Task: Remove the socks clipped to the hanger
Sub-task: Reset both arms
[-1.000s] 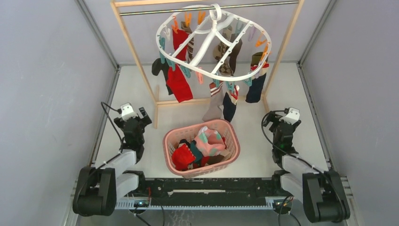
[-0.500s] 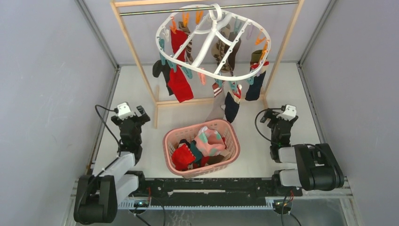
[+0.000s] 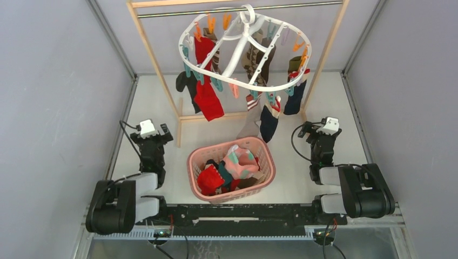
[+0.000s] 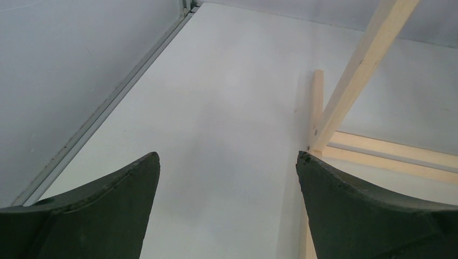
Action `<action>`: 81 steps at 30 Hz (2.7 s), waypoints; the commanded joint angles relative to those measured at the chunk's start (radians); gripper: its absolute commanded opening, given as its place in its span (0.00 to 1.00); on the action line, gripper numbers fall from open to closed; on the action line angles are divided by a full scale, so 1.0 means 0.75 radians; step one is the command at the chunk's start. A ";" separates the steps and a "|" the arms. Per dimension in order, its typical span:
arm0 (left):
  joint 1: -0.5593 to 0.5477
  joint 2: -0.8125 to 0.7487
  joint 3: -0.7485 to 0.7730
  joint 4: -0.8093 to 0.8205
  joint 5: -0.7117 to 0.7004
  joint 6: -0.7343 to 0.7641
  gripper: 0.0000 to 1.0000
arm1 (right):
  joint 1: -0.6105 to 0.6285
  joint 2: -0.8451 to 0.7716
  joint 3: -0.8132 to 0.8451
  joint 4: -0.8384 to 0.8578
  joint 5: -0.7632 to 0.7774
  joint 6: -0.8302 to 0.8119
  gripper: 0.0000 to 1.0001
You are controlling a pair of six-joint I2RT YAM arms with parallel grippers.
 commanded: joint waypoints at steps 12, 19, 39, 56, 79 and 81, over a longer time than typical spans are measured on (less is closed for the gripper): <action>0.010 0.124 0.050 0.133 -0.141 -0.001 1.00 | -0.022 0.012 0.093 -0.074 -0.061 -0.013 1.00; 0.010 0.123 0.049 0.133 -0.140 -0.001 1.00 | -0.061 0.012 0.116 -0.125 -0.147 0.004 1.00; 0.011 0.122 0.050 0.133 -0.140 -0.001 1.00 | -0.065 0.014 0.122 -0.137 -0.156 0.004 1.00; 0.010 0.123 0.051 0.133 -0.140 -0.001 1.00 | -0.067 0.013 0.122 -0.136 -0.160 0.006 1.00; 0.011 0.123 0.050 0.133 -0.141 -0.001 1.00 | -0.068 0.013 0.122 -0.137 -0.160 0.006 0.99; 0.010 0.123 0.049 0.133 -0.140 -0.001 1.00 | -0.068 0.013 0.122 -0.137 -0.160 0.006 1.00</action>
